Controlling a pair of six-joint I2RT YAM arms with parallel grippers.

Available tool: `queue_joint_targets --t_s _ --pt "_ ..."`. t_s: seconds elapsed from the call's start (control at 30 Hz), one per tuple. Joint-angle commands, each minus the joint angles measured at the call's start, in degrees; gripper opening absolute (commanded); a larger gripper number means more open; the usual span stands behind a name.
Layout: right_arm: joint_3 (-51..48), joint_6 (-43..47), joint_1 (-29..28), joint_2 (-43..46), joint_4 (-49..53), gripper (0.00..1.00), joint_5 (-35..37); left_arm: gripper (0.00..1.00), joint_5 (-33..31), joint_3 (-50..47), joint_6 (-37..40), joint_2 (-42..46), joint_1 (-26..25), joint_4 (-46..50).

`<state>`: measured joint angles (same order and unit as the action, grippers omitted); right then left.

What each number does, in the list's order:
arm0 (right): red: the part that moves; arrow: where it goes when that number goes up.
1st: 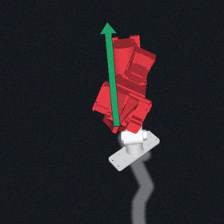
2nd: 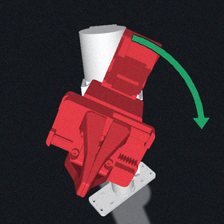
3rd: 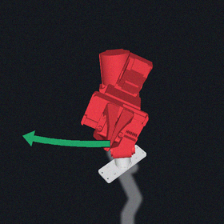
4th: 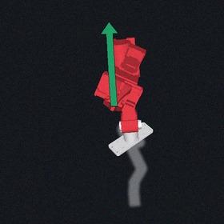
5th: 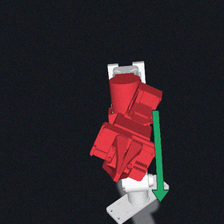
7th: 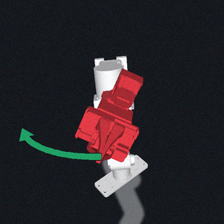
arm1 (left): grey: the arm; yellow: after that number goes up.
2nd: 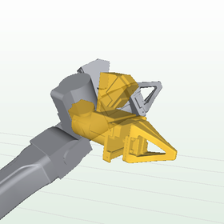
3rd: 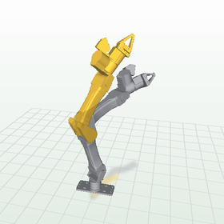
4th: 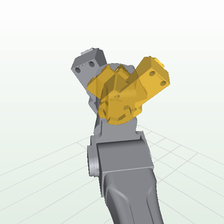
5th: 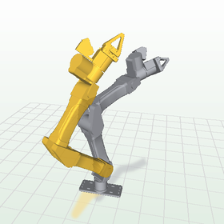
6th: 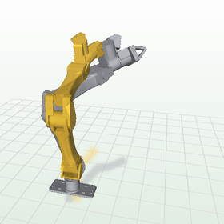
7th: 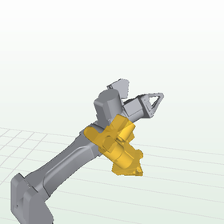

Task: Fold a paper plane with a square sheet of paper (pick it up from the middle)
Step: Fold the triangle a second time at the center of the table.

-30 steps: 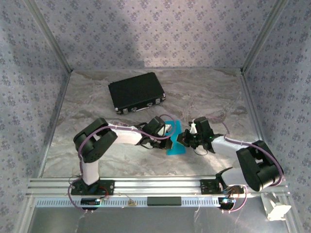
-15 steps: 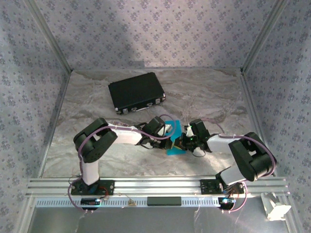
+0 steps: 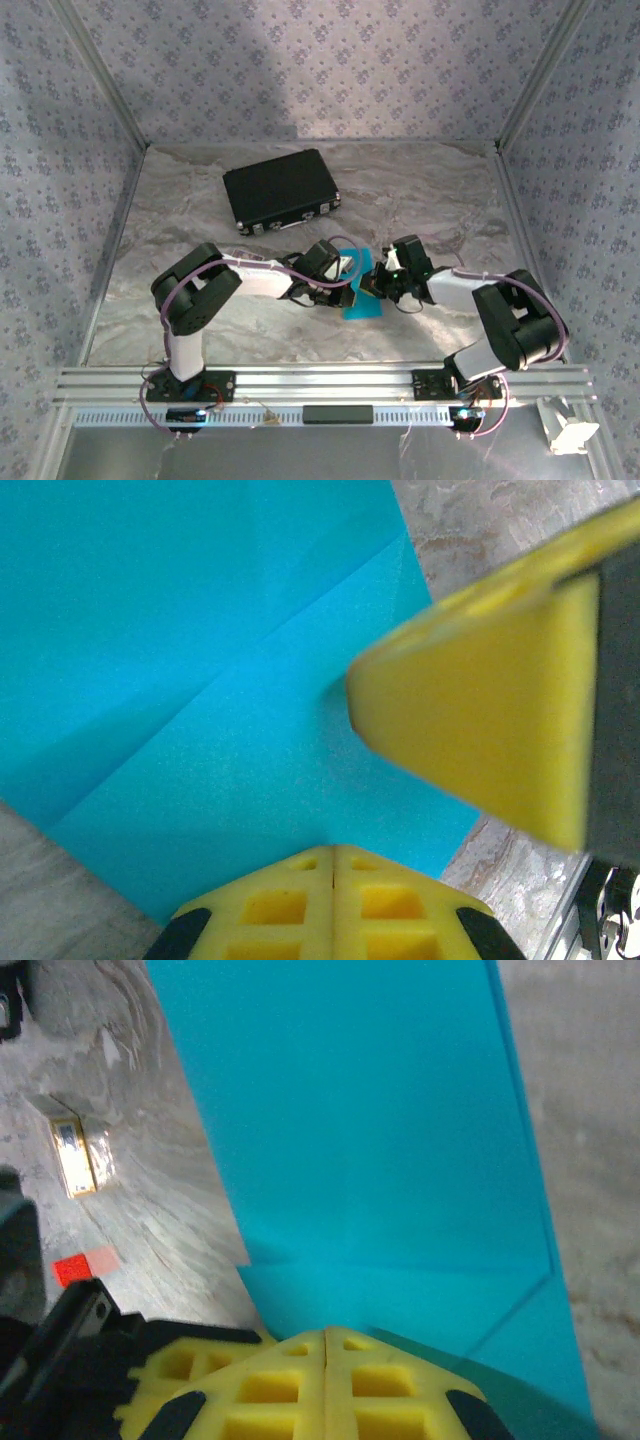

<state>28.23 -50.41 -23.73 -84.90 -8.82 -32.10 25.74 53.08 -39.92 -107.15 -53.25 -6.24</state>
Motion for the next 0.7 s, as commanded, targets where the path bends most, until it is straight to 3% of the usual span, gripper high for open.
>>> queue_joint_targets --t_s 0.0,0.13,0.47,0.67 --pt "-0.7 0.9 2.1 -3.2 0.1 0.00 1.6 0.00 -2.0 -1.6 0.9 -1.5 -0.3 4.7" --pt "-4.4 -1.1 5.8 -4.6 -5.4 0.00 1.7 0.00 -1.4 -1.9 0.6 -1.4 -0.1 4.1" --pt "1.3 6.3 7.9 1.4 8.0 0.00 7.7 0.00 -0.6 -1.1 2.7 -2.8 0.2 5.6" --pt "2.6 6.1 6.9 2.9 4.6 0.00 -0.5 0.00 -0.2 -1.6 4.5 -1.7 0.9 6.9"
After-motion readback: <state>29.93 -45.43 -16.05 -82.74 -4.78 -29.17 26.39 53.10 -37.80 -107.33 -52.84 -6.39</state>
